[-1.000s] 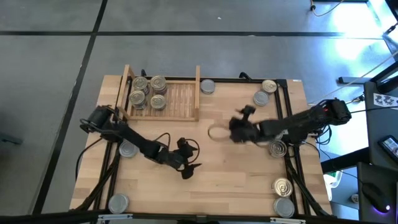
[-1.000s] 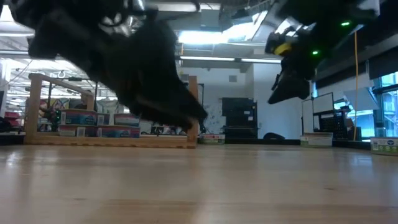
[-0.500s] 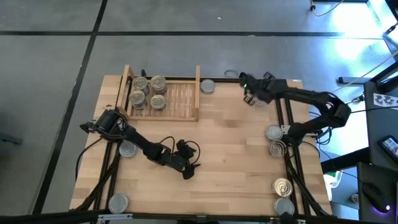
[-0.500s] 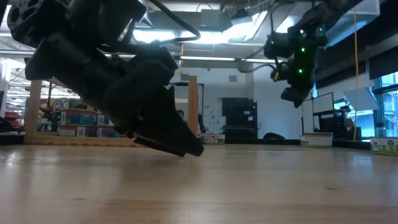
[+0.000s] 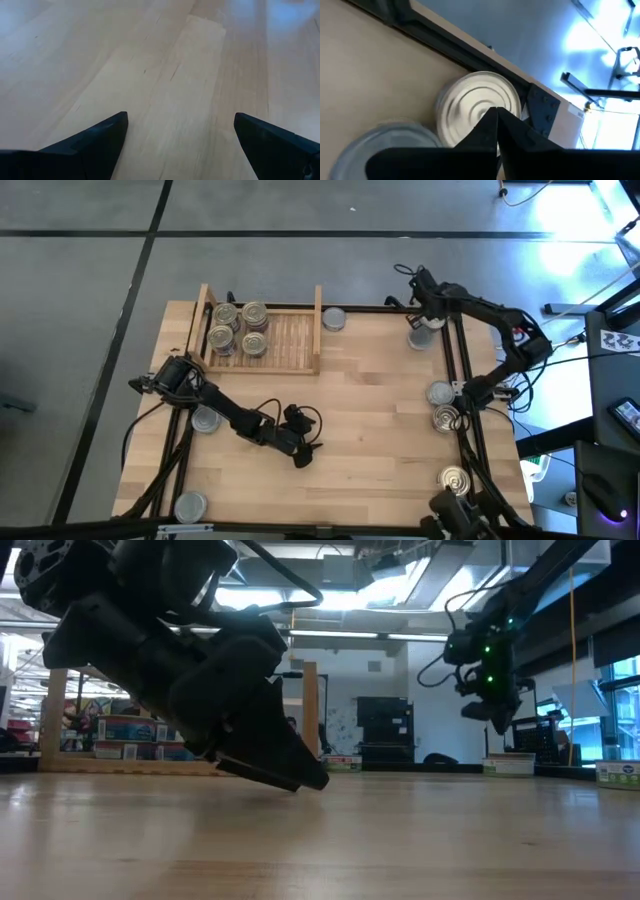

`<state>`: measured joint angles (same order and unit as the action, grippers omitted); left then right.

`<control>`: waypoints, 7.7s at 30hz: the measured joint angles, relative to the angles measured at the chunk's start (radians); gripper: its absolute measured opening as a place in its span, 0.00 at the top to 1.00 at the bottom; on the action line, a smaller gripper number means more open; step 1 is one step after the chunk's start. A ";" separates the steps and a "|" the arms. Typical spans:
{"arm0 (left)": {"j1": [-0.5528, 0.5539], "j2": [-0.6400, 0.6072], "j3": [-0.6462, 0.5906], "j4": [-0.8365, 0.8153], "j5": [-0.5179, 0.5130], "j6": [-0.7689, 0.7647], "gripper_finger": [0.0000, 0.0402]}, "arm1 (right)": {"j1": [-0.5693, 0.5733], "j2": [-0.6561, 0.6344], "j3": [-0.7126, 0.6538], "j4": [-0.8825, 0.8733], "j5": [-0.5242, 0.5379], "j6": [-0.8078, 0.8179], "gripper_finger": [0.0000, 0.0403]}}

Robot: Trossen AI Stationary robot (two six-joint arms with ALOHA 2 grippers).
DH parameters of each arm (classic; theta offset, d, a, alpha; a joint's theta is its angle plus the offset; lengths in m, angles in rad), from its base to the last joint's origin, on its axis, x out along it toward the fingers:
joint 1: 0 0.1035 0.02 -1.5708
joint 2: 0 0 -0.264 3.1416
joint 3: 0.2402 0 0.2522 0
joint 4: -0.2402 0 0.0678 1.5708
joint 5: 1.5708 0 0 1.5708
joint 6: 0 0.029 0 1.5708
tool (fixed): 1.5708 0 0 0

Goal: Stack canned seafood by type on shelf
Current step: Move the blue tuna can from the top right to the center, then stack the blue tuna can on top of the other blue tuna can on the shelf

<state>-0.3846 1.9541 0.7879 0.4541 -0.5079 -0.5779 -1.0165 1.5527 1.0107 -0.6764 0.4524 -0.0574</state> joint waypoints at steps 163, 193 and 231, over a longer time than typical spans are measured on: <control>0.135 -0.274 -0.359 0.353 0.060 0.169 0.99 | 1.341 0.451 0.102 0.766 0.125 -0.772 0.53; 0.123 -0.279 -0.089 0.049 0.072 0.796 0.25 | 1.361 0.113 -0.037 0.634 0.003 -0.272 0.53; 0.080 -0.578 -0.085 -0.500 -0.299 0.595 0.54 | 1.368 -0.017 -0.059 0.269 0.063 0.032 0.15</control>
<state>-0.3046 1.3758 0.7025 -0.0462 -0.8069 0.0175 0.3515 1.5360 0.9514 -0.4077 0.5154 -0.0257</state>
